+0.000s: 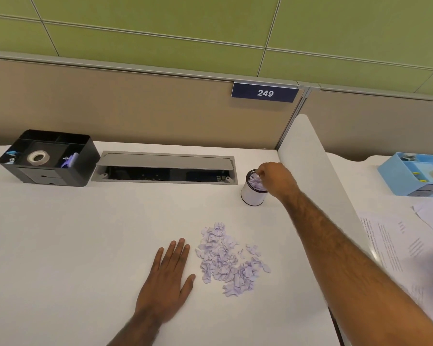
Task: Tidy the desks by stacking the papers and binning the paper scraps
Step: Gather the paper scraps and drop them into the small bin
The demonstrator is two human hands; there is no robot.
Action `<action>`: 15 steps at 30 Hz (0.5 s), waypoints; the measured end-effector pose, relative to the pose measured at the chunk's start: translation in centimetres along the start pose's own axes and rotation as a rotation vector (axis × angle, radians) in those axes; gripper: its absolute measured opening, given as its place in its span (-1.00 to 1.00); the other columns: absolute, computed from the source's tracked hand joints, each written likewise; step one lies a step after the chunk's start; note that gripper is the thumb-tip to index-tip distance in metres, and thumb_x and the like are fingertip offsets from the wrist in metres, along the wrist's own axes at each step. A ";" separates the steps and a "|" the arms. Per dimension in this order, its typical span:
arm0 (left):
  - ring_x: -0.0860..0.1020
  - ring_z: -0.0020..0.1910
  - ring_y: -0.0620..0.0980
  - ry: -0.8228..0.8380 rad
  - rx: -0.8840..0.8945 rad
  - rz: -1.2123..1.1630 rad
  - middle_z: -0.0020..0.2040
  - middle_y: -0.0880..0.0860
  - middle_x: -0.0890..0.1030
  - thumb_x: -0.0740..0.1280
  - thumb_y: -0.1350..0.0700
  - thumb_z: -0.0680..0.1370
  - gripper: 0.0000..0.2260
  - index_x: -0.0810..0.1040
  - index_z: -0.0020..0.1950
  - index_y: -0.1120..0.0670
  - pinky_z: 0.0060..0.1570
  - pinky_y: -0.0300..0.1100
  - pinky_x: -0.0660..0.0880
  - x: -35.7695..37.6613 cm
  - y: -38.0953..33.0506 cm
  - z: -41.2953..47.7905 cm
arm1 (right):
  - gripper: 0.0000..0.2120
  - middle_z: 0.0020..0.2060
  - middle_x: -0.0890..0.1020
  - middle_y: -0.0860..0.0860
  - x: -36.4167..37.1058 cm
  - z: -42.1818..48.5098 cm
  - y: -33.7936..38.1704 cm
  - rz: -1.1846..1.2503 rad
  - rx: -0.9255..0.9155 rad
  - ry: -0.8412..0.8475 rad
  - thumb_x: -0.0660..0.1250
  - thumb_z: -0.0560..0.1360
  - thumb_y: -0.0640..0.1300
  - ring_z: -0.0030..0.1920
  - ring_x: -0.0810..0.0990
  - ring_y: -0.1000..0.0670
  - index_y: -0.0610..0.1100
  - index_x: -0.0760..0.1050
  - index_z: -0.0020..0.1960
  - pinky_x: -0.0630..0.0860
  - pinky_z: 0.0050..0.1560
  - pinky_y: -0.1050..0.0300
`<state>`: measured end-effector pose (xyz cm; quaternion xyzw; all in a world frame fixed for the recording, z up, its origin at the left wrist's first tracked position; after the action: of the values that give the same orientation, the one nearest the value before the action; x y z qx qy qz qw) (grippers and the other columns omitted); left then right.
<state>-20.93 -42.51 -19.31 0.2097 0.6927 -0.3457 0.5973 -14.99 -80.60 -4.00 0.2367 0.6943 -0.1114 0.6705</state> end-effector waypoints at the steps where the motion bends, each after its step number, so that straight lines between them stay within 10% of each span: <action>1: -0.06 0.66 -0.02 -0.001 -0.002 0.004 0.69 -0.01 -0.04 0.01 -0.20 0.68 -0.37 -0.02 0.68 0.05 0.57 0.09 0.01 0.0 0.0 0.0 | -0.75 0.02 0.69 -0.11 -0.3 -0.7 -0.1 0.046 0.008 -0.090 0.22 0.55 -0.25 0.01 0.62 -0.18 -0.13 0.65 0.07 0.47 -0.11 0.09; 6: -0.03 0.66 -0.01 -0.014 -0.008 0.027 0.69 0.02 -0.01 0.03 -0.19 0.67 -0.37 0.01 0.67 0.06 0.57 0.09 0.03 -0.1 0.0 0.2 | -0.75 0.08 0.66 -0.09 2.4 -8.7 1.2 0.345 0.067 -0.371 0.22 0.61 -0.15 0.11 0.60 -0.16 -0.14 0.64 0.15 0.49 0.09 0.02; 11: -0.08 0.66 -0.03 -0.002 -0.011 0.030 0.69 0.01 -0.06 -0.01 -0.19 0.67 -0.37 -0.05 0.68 0.05 0.58 0.08 0.00 0.0 0.0 0.2 | -0.09 0.55 0.33 -0.12 11.8 -17.9 2.1 0.283 0.112 -0.038 -0.29 0.55 0.43 0.58 0.21 -0.15 -0.18 0.31 0.54 0.12 0.57 -0.03; 15: -0.11 0.66 -0.03 0.011 -0.012 0.026 0.69 0.00 -0.08 -0.04 -0.20 0.67 -0.36 -0.06 0.68 0.05 0.60 0.09 0.00 0.1 0.1 0.2 | -0.04 0.63 -0.14 0.03 15.4 -23.1 3.0 0.223 -0.033 0.112 -0.37 0.47 0.51 0.63 -0.20 0.01 -0.09 -0.11 0.65 -0.22 0.60 0.07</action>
<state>-20.75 -42.64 -19.42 0.2172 0.6952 -0.3326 0.5991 -33.67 -64.40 -16.95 0.3071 0.7017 -0.0113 0.6427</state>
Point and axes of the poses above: each hand's wrist, its own z-axis towards the middle knuckle, its own x-axis out of the palm, y = z × x, the point moved 3 cm from there along z, towards the middle knuckle
